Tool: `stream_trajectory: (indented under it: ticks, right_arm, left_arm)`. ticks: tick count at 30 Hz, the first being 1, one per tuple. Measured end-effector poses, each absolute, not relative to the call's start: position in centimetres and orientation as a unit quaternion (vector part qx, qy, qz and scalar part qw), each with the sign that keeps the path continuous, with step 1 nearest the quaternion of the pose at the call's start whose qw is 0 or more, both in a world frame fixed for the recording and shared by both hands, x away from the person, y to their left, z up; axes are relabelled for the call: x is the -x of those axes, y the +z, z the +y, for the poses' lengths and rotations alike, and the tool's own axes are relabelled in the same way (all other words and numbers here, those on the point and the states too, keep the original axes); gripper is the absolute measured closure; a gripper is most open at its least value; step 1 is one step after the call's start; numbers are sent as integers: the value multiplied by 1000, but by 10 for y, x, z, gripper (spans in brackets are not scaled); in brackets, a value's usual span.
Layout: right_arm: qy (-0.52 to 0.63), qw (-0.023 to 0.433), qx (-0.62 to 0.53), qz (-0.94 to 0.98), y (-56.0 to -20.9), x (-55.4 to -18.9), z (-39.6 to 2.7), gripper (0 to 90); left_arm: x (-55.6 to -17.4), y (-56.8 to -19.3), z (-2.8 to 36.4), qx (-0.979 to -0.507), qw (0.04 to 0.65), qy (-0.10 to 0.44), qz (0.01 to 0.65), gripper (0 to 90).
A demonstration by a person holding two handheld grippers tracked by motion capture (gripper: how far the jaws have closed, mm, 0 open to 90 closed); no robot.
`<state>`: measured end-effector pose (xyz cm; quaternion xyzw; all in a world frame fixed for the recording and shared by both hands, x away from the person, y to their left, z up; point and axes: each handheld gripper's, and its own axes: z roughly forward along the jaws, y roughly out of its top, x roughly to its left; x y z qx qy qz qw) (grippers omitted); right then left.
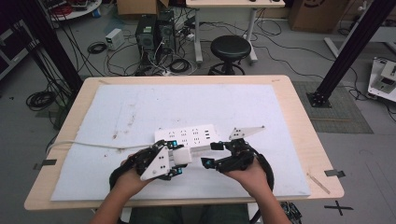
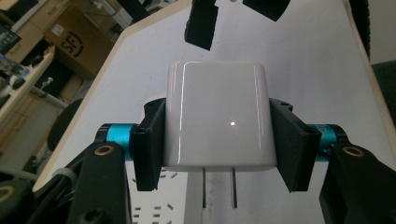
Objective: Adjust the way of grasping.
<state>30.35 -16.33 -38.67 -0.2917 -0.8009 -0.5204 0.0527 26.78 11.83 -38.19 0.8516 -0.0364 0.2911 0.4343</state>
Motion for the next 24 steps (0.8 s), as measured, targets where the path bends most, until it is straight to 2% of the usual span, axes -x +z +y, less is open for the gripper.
stream_trajectory:
  ticks: [12,16,21,24]
  right_arm:
    - [-544,129,301,-773,-408,-304,-142,198]
    - [-558,159,297,-759,-413,-305,-138,292]
    - [-568,192,292,-745,-418,-306,-134,472]
    - [-570,197,289,-744,-419,-306,-133,511]
  left_arm:
    - [-256,-393,103,-840,435,315,-79,425]
    - [-253,-394,99,-838,435,318,-86,424]
    - [-254,-392,98,-837,437,318,-85,425]
    - [-255,-392,99,-837,436,320,-85,425]
